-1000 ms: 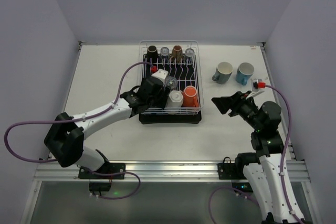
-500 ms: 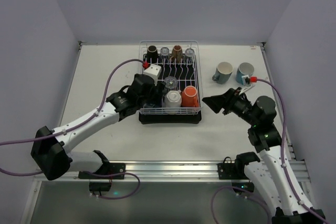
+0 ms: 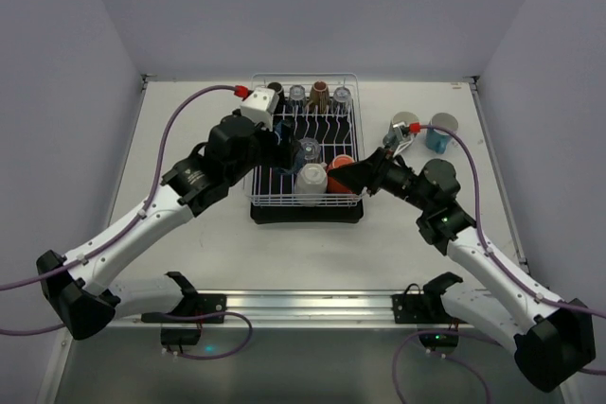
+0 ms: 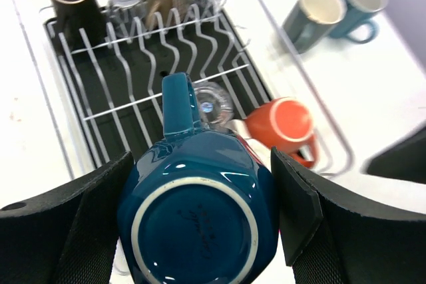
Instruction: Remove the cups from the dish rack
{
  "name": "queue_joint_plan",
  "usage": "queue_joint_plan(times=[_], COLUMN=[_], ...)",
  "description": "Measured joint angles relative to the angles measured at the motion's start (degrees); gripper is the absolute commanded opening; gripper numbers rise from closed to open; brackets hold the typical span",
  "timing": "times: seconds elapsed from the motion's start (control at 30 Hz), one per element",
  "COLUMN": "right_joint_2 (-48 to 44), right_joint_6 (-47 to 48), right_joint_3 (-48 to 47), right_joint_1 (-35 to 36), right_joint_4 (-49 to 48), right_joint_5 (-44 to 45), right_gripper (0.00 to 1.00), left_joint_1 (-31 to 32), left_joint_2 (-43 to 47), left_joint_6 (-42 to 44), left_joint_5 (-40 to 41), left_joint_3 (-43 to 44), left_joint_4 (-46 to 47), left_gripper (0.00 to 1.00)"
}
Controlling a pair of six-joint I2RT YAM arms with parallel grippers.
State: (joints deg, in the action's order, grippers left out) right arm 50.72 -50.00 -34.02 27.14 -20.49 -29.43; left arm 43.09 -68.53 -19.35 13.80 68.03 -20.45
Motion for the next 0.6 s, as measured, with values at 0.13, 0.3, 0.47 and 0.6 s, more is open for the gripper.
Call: queue_joint_plan(times=[0.13,0.3,0.47,0.6], right_joint_2=[3.1,6.0,6.8,7.8], right_joint_6=[-0.6,-2.5,-4.8,-6.0], right_joint_3=[0.0,-0.1,-0.3,-2.1], right_joint_1=[2.8,4.3,4.9,6.8], right_joint_4=[-4.0,-8.3,-12.4,-14.9], right_joint_5=[0.1,-0.1,-0.5,-1.0], right_gripper=[0.74,0.74,0.71,0.66], left_joint_1=[0.0,0.0,0.0,0.0], left_joint_2=[3.2,7.4,9.9,11.3], left_joint_6=[-3.6,-8.8,-13.5,-17.1], left_joint_5=[-4.3,-10.1,-14.8,-17.5], left_joint_3=[-0.2,-2.8,-6.3,-11.2], left_joint_4=[1.5,6.8,11.1,17.5], left_gripper=[0.06,0.07,0.07,0.07])
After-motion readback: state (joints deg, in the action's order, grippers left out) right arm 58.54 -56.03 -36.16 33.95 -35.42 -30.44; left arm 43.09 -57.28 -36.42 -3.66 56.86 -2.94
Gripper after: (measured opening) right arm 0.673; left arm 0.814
